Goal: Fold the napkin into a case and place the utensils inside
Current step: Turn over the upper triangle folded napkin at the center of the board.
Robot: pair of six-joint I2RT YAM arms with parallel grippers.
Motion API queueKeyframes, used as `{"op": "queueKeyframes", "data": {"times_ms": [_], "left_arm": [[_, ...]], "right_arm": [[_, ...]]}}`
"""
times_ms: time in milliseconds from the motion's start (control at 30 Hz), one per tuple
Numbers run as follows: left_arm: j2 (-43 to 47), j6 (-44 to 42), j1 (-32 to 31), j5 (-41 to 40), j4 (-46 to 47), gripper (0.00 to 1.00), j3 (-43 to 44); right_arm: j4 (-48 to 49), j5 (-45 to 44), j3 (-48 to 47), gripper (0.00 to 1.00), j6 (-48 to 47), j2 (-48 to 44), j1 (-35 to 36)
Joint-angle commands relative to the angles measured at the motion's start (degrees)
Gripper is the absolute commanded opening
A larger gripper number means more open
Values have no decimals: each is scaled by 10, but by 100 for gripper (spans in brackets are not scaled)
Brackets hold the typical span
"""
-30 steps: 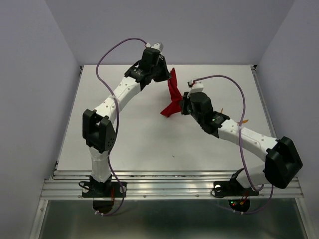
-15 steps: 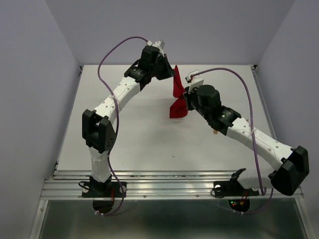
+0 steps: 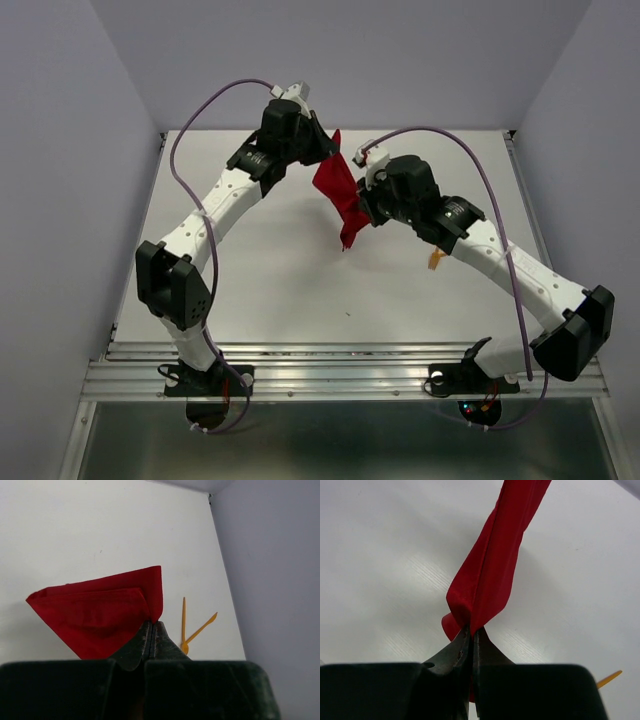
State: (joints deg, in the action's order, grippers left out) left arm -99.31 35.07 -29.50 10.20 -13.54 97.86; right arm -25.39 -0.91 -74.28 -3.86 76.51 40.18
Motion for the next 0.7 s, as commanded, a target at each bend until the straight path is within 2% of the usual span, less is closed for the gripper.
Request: {"op": "queueKeyframes", "data": {"times_ms": [0,300,667], "left_arm": [[41,-7,19,-57,70,0,-12],[64,-23,19,-61,90,0,-41],[74,-23,19,-65,120,0,-73]], "right_arm": [[-111,21,-46,1,-4,25,3],[-224,-13,-113,1,-9,61,3],[-344,-39,-252,1,-29,129,3]]}}
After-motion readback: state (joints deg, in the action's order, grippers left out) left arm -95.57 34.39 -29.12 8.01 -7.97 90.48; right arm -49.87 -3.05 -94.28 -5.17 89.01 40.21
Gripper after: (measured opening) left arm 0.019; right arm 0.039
